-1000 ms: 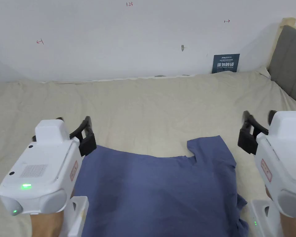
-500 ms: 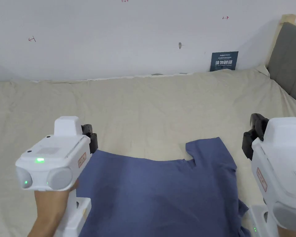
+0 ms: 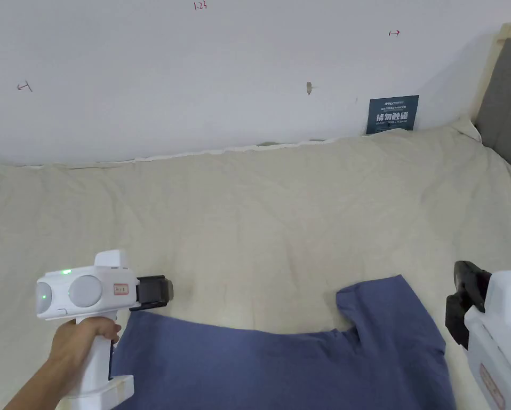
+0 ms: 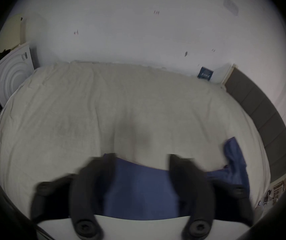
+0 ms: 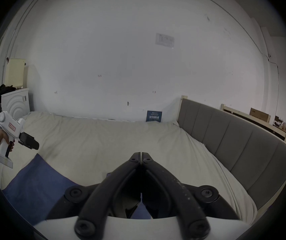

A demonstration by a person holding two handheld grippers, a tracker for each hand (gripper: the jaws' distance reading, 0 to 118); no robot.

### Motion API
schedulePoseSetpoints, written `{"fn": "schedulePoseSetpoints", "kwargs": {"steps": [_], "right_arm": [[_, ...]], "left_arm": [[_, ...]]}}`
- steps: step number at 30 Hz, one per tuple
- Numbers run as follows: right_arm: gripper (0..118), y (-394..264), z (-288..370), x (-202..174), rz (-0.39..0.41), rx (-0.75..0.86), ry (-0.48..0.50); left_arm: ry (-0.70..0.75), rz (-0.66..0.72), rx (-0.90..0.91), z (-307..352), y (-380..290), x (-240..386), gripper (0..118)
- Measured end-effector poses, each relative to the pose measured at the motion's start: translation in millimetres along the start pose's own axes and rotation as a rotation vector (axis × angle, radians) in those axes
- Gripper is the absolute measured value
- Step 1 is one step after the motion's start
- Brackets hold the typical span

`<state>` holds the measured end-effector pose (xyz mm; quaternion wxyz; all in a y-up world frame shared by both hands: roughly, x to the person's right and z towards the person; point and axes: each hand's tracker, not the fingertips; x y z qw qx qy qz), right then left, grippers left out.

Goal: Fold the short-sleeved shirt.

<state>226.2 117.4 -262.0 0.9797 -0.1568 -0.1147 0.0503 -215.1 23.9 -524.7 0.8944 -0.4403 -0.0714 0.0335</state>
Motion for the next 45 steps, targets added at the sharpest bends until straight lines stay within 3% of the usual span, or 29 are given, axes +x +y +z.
{"fn": "schedulePoseSetpoints", "kwargs": {"steps": [4,7,10,13,16,19,20,21,22,23,26,28,30,31,32,33,36,39,45], "right_arm": [[1,-14,-28,-2,-0.005,-0.052,-0.013],[1,-25,-42,-4,-0.001,-0.091,-0.023],[1,-35,-53,-1,-0.012,-0.125,-0.023],[1,-42,-64,5,-0.036,-0.180,-0.017],[4,-47,-84,13,-0.057,-0.243,-0.023],[44,-54,-112,25,-0.109,-0.357,-0.004],[70,-59,-125,28,-0.120,-0.393,-0.002],[84,-68,-138,33,-0.144,-0.461,-0.006],[94,-75,-154,33,-0.134,-0.541,0.003],[97,-83,-167,34,-0.137,-0.596,0.016],[92,-114,-194,30,-0.158,-0.712,0.014],[73,-129,-204,20,-0.068,-0.792,0.007],[64,-140,-194,14,-0.069,-0.785,0.024],[47,-134,-185,12,-0.078,-0.714,-0.005],[13,-130,-182,12,-0.090,-0.730,0.024],[5,-130,-178,17,-0.102,-0.730,0.039],[5,-121,-166,11,-0.050,-0.724,0.083],[4,-95,-139,11,0.031,-0.571,0.043],[4,4,-94,16,0.111,-0.276,0.047]], "left_arm": [[0.121,-0.081,-0.033,-43,-5,-9,106],[0.133,-0.085,-0.086,-65,-16,-17,102],[0.091,-0.069,-0.164,-77,-31,-19,66],[0.118,-0.083,-0.091,-70,-36,-12,57],[0.096,-0.113,-0.074,-67,-35,-2,3],[0.139,-0.156,-0.066,-59,-34,4,3],[0.147,-0.155,-0.043,-52,-34,5,3],[0.151,-0.129,-0.017,-42,-33,6,3],[0.133,-0.104,0.006,-31,-33,6,3],[0.101,-0.088,0.033,-22,-32,7,3],[0.076,-0.075,0.070,9,-33,10,3],[0.068,-0.084,0.083,24,-33,10,3],[0.056,-0.087,0.088,34,-34,8,3],[0.060,-0.087,0.089,37,-34,8,3],[0.065,-0.087,0.090,40,-36,6,3],[0.068,-0.083,0.095,44,-37,5,3],[0.077,-0.055,0.102,52,-41,2,3],[0.090,-0.042,0.139,69,-44,2,3],[0.124,-0.040,0.302,129,-17,3,3]]}}
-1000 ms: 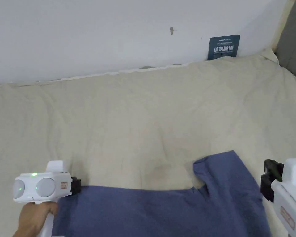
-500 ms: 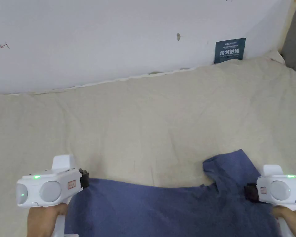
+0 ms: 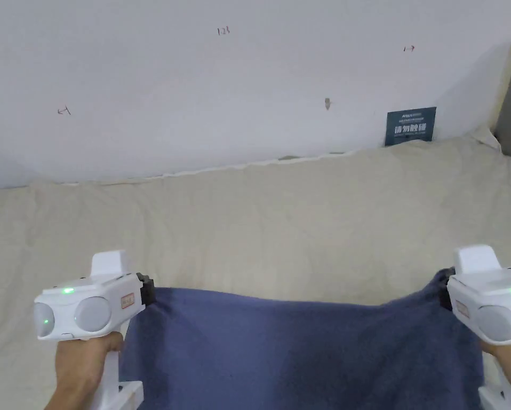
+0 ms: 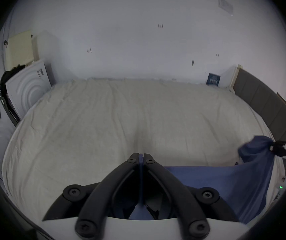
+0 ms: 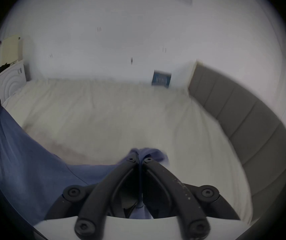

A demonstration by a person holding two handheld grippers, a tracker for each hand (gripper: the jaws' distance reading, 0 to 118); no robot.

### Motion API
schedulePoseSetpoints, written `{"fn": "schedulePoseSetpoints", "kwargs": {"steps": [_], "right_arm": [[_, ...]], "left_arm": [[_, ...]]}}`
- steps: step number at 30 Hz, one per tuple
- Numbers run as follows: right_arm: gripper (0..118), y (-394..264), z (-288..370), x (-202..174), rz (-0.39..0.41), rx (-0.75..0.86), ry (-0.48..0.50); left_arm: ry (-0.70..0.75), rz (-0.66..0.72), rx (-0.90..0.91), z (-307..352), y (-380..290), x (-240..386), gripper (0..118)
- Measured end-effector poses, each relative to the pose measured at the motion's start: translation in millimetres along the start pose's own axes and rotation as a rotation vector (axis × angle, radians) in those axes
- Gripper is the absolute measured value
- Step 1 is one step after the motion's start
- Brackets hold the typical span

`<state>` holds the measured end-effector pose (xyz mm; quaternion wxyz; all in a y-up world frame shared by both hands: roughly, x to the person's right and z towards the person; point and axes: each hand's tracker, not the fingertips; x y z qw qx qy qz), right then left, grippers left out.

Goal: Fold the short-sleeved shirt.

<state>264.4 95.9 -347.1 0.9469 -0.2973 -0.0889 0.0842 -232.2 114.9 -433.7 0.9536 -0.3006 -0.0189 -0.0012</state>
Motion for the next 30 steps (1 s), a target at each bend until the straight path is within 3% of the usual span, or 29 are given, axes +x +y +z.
{"fn": "schedulePoseSetpoints", "kwargs": {"steps": [8,16,23,30], "right_arm": [[4,158,82,15,0.056,0.391,-0.062],[4,278,120,31,-0.046,0.610,-0.036],[4,318,111,31,-0.027,0.687,-0.037],[4,289,54,12,0.018,0.642,-0.033]], "left_arm": [[0.064,0.036,0.247,82,137,-12,3],[0.137,0.054,0.516,142,245,-17,3],[0.170,0.068,0.591,130,274,-22,3],[0.162,0.072,0.513,54,241,-26,3]]}}
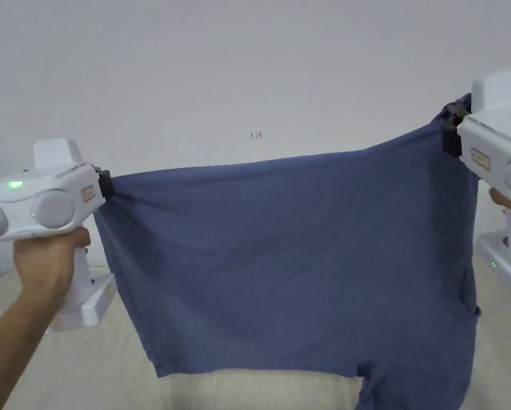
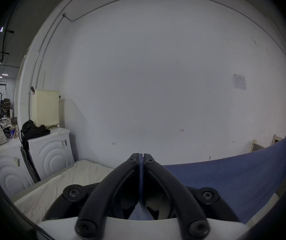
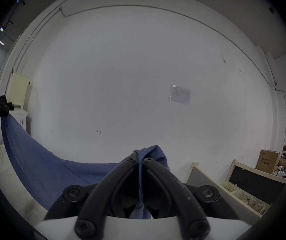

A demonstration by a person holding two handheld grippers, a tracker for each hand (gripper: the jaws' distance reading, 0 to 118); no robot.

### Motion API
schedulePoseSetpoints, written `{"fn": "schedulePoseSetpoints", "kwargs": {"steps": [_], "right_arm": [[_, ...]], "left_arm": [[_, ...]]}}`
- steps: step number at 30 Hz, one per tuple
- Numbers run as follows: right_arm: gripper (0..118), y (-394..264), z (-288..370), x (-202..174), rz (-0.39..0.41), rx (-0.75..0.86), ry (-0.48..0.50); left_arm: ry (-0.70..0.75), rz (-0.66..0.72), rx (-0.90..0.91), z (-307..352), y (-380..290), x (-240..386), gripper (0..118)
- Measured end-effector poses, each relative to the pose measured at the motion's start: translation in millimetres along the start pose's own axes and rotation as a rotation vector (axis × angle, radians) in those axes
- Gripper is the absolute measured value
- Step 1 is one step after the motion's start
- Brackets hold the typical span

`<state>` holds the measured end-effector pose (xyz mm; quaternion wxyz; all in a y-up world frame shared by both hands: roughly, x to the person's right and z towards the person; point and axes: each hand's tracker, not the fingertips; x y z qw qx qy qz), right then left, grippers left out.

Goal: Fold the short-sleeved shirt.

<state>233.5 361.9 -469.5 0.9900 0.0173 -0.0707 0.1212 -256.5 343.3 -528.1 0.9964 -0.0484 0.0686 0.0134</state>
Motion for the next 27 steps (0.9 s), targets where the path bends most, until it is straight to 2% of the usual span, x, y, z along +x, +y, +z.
{"fn": "schedulePoseSetpoints", "kwargs": {"steps": [8,13,17,22,25,27], "right_arm": [[4,-130,-14,-32,0.008,-0.242,0.054],[4,-219,22,-45,-0.025,-0.408,0.097],[4,-275,77,-48,-0.058,-0.537,0.123],[4,-325,164,-39,-0.169,-0.668,0.132],[4,-343,217,-33,-0.219,-0.713,0.136],[4,-352,248,-28,-0.222,-0.737,0.138]], "left_arm": [[-0.001,-0.010,-0.237,-32,-145,3,3],[-0.001,-0.053,-0.404,-17,-243,-11,3],[-0.009,-0.053,-0.502,30,-300,-23,3],[-0.022,-0.073,-0.620,108,-358,-41,3],[-0.026,-0.073,-0.659,162,-381,-53,3],[-0.026,-0.085,-0.680,195,-392,-59,3]]}}
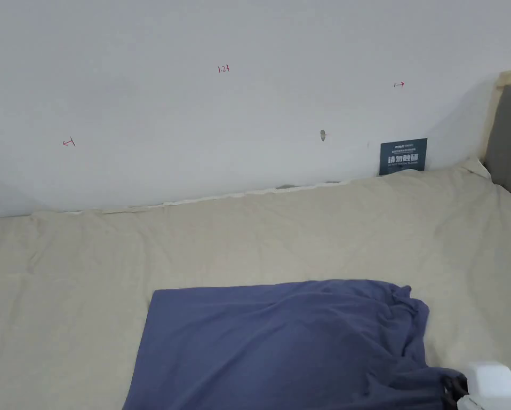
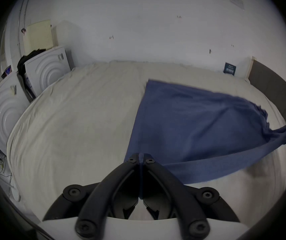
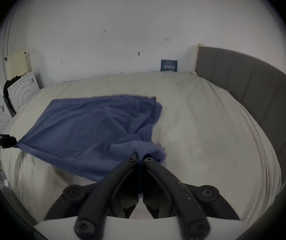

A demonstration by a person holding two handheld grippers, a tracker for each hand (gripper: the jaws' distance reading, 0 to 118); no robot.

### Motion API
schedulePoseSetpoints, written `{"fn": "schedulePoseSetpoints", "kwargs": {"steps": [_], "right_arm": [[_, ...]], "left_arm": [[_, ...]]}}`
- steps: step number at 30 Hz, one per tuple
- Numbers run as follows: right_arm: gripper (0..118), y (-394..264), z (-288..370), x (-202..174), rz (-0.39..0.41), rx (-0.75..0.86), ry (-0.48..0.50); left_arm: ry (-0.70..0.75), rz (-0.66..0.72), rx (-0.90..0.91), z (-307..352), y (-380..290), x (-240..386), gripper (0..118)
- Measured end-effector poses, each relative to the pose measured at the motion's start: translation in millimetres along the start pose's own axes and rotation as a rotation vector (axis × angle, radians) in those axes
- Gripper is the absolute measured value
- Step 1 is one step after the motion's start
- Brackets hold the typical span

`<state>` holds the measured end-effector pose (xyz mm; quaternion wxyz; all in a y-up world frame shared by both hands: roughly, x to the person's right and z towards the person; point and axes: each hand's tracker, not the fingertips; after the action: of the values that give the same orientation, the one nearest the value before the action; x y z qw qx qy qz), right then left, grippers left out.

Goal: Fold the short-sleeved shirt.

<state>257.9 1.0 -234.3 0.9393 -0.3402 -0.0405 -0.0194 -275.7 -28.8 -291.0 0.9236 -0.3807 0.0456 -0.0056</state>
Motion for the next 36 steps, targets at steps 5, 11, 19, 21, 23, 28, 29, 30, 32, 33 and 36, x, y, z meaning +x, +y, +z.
{"fn": "schedulePoseSetpoints", "kwargs": {"steps": [5,11,19,21,23,28,29,30,32,33,36], "right_arm": [[4,-52,44,8,-0.024,-0.042,0.000],[4,-100,70,10,-0.022,-0.133,-0.023],[5,-139,43,15,-0.100,-0.276,-0.043],[28,-129,48,12,-0.101,-0.276,-0.051],[42,-111,67,-3,-0.097,-0.247,-0.061],[110,-52,101,-11,-0.083,0.064,-0.077],[110,-37,110,-16,-0.063,0.117,-0.068],[110,-23,120,-22,-0.041,0.165,-0.064],[110,4,140,-31,0.000,0.277,-0.062],[110,11,147,-35,0.013,0.314,-0.066],[109,33,167,-47,0.046,0.423,-0.089]], "left_arm": [[-0.011,0.011,-0.052,38,-55,-8,3],[-0.006,-0.017,-0.122,66,-96,-9,3],[0.012,0.010,-0.208,60,-106,-10,5],[0.000,0.026,-0.218,64,-100,-11,42],[-0.026,0.099,-0.196,74,-90,-11,65],[-0.085,0.135,0.070,123,-44,3,113],[-0.087,0.121,0.120,136,-31,8,114],[-0.087,0.109,0.182,149,-19,13,114],[-0.089,0.085,0.327,172,2,23,114],[-0.085,0.077,0.380,181,9,27,114],[-0.069,0.067,0.526,204,30,40,114]]}}
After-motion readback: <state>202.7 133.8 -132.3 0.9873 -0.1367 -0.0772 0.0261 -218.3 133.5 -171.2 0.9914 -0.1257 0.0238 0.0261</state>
